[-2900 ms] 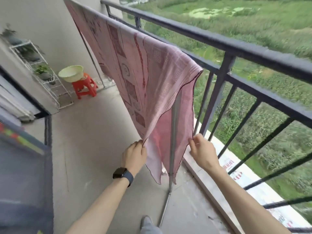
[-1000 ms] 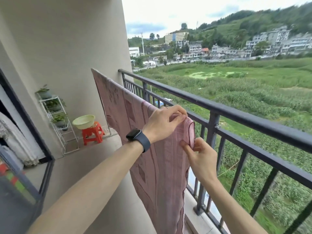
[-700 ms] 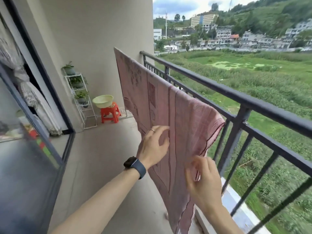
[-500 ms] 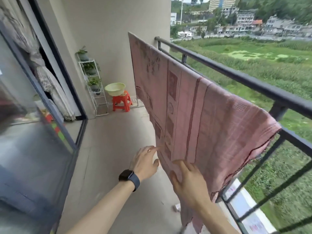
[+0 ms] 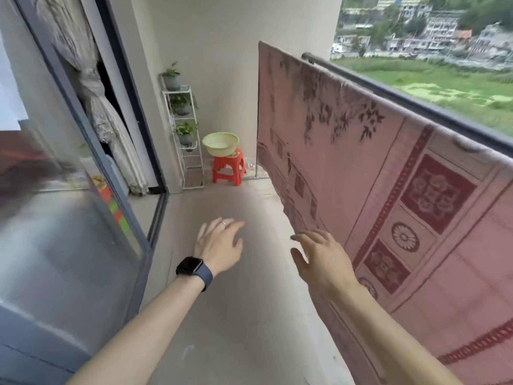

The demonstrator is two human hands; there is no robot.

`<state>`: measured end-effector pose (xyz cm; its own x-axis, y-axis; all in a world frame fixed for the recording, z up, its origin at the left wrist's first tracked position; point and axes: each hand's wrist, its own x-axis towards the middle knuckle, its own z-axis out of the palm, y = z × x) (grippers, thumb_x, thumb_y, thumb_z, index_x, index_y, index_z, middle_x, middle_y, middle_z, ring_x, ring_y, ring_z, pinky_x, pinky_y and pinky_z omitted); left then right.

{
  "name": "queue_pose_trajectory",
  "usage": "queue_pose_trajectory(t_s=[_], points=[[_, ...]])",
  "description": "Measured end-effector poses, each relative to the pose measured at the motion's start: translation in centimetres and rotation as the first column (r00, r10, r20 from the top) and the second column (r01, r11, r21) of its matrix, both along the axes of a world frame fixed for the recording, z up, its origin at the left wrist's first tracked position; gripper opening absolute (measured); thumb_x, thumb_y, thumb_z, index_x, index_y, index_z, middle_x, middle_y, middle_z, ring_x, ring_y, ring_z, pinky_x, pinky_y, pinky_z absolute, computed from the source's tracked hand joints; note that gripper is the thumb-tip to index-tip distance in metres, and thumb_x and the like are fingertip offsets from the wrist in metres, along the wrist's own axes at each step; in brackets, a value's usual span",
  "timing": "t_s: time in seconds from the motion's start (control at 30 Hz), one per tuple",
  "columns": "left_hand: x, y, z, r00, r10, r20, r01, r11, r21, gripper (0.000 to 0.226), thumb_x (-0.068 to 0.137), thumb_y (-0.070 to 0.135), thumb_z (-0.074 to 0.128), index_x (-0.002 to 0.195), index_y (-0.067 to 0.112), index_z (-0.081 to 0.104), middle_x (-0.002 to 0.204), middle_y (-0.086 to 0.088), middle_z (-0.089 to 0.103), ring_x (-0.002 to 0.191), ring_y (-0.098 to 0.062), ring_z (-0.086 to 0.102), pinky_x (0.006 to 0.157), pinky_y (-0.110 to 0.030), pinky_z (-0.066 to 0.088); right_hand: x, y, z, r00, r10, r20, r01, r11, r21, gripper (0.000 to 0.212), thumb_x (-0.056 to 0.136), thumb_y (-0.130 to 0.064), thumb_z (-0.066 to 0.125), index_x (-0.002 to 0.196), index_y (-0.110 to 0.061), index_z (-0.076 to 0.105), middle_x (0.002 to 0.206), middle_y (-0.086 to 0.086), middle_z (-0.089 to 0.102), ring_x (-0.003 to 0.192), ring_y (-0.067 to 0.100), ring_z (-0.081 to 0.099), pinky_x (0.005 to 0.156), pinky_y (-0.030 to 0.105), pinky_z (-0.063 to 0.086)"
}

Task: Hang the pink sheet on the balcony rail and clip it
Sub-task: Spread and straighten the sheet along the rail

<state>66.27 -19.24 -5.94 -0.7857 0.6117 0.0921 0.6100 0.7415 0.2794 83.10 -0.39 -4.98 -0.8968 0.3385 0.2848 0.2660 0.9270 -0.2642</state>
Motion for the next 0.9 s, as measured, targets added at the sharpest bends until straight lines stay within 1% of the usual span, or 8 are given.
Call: queue_pose_trajectory(t_s=[0.07, 0.13, 0.23, 0.33, 0.57, 0.67, 0.8, 0.9], points=[[-5.5, 0.5, 2.0, 0.999, -0.007, -0.045, 0.007, 1.0, -0.003, 0.048, 0.095, 0.036, 0.047, 0.143, 0.038, 0.044, 0.151, 0.008, 0.042, 0.144, -0.02, 0.028, 0.118, -0.042, 0.017, -5.2, 1.2, 2.1, 1.0, -0.026, -0.016, 0.027, 0.999, 0.041, 0.031, 0.095, -0.039, 0.05, 0.12, -0.03, 0.065, 0.129, -0.013, 0.064, 0.13, 0.021, 0.048, 0.088, 0.037, 0.049], [-10.4, 1.0, 3.9, 0.996, -0.003, -0.087, 0.004, 1.0, 0.002, 0.047, 0.093, 0.038, 0.048, 0.141, 0.039, 0.047, 0.149, 0.007, 0.045, 0.141, -0.02, 0.032, 0.117, -0.044, 0.02, -9.8, 2.5, 3.9, 0.998, -0.054, -0.039, 0.056, 0.996, 0.064, 0.031, 0.095, -0.041, 0.047, 0.119, -0.033, 0.064, 0.127, -0.017, 0.063, 0.13, 0.02, 0.046, 0.089, 0.036, 0.049], [-17.1, 1.9, 6.4, 0.984, -0.019, -0.18, 0.021, 1.0, 0.01, 0.045, 0.093, 0.039, 0.049, 0.138, 0.038, 0.051, 0.145, 0.008, 0.05, 0.136, -0.019, 0.039, 0.114, -0.042, 0.025, -16.6, 4.1, 6.0, 0.994, -0.074, -0.074, 0.078, 0.996, 0.048, 0.031, 0.096, -0.038, 0.05, 0.123, -0.03, 0.064, 0.128, -0.013, 0.064, 0.131, 0.024, 0.046, 0.095, 0.041, 0.047], [-23.6, 3.7, 7.9, 0.972, -0.031, -0.234, 0.04, 0.999, 0.036, 0.043, 0.092, 0.038, 0.051, 0.135, 0.037, 0.054, 0.142, 0.009, 0.052, 0.133, -0.018, 0.042, 0.11, -0.039, 0.031, -23.3, 5.6, 7.0, 0.989, -0.091, -0.114, 0.096, 0.995, 0.035, 0.026, 0.096, -0.033, 0.051, 0.117, -0.025, 0.065, 0.125, -0.01, 0.066, 0.13, 0.025, 0.046, 0.092, 0.041, 0.048], [-41.3, 10.9, 9.0, 0.952, -0.048, -0.304, 0.073, 0.995, 0.072, 0.045, 0.09, 0.039, 0.053, 0.135, 0.037, 0.053, 0.139, 0.009, 0.056, 0.128, -0.02, 0.048, 0.106, -0.039, 0.035, -42.0, 11.8, 7.2, 0.978, -0.048, -0.203, 0.059, 0.997, 0.048, 0.032, 0.094, -0.037, 0.056, 0.124, -0.031, 0.065, 0.126, -0.013, 0.067, 0.126, 0.023, 0.052, 0.095, 0.04, 0.048], [-49.6, 14.3, 9.9, 0.949, -0.033, -0.312, 0.055, 0.997, 0.062, 0.045, 0.091, 0.04, 0.052, 0.136, 0.038, 0.052, 0.139, 0.01, 0.056, 0.128, -0.019, 0.047, 0.107, -0.038, 0.033, -50.6, 15.4, 8.0, 0.975, -0.035, -0.221, 0.046, 0.998, 0.043, 0.029, 0.093, -0.035, 0.059, 0.12, -0.033, 0.067, 0.121, -0.014, 0.068, 0.122, 0.023, 0.054, 0.092, 0.042, 0.05], [-60.0, 18.4, 11.2, 0.946, -0.017, -0.322, 0.05, 0.994, 0.094, 0.042, 0.091, 0.039, 0.053, 0.133, 0.036, 0.056, 0.134, 0.01, 0.06, 0.126, -0.019, 0.049, 0.105, -0.039, 0.035, -60.9, 19.7, 9.5, 0.968, -0.057, -0.246, 0.07, 0.996, 0.047, 0.022, 0.091, -0.03, 0.064, 0.111, -0.031, 0.071, 0.112, -0.013, 0.072, 0.115, 0.026, 0.059, 0.086, 0.041, 0.051], [-67.8, 21.5, 11.3, 0.942, -0.013, -0.335, 0.053, 0.992, 0.111, 0.04, 0.091, 0.038, 0.052, 0.131, 0.034, 0.059, 0.132, 0.009, 0.061, 0.124, -0.019, 0.051, 0.104, -0.039, 0.037, -68.5, 22.8, 10.2, 0.969, -0.054, -0.24, 0.078, 0.993, 0.091, 0.023, 0.091, -0.032, 0.064, 0.113, -0.031, 0.071, 0.114, -0.014, 0.071, 0.115, 0.025, 0.059, 0.086, 0.04, 0.049]])
